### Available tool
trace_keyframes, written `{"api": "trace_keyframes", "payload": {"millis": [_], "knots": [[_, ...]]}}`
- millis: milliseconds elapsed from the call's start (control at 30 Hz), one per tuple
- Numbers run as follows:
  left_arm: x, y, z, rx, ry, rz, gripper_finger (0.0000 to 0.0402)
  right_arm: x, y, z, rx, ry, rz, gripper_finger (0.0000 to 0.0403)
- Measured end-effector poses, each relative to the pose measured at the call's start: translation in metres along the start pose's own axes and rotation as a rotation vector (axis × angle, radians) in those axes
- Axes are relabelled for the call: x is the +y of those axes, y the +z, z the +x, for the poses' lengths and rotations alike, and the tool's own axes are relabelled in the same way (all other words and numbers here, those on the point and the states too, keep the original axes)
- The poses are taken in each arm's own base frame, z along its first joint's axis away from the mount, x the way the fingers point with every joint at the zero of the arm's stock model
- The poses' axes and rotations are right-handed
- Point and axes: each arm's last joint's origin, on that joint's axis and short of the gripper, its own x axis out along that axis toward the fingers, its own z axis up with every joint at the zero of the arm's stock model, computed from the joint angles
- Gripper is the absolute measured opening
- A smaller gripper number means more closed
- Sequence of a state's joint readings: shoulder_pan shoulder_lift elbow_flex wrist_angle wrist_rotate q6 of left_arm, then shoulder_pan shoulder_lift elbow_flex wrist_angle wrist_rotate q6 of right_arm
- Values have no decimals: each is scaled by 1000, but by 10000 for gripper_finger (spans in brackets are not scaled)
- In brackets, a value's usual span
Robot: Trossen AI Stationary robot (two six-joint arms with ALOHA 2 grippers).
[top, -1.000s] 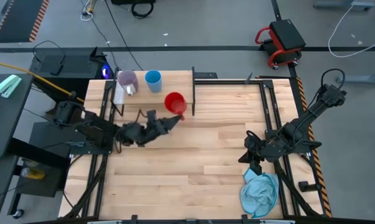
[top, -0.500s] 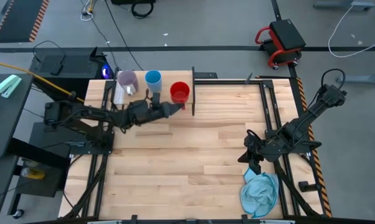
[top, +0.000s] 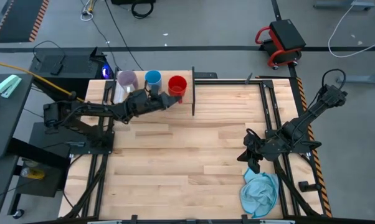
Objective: Stack small to large cups/mugs on shelf
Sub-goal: Put the red mug on the shelf
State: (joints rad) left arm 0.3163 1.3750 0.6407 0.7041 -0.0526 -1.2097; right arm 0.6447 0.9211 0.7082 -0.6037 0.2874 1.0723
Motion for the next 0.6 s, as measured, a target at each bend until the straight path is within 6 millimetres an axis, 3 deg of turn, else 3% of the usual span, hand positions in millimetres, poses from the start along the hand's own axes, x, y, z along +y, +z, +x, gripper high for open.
{"api": "trace_keyframes", "payload": {"millis": [600], "knots": [[20,22,5,54,32,-44,16,-5,10,3,-38,-23,5,7]]}}
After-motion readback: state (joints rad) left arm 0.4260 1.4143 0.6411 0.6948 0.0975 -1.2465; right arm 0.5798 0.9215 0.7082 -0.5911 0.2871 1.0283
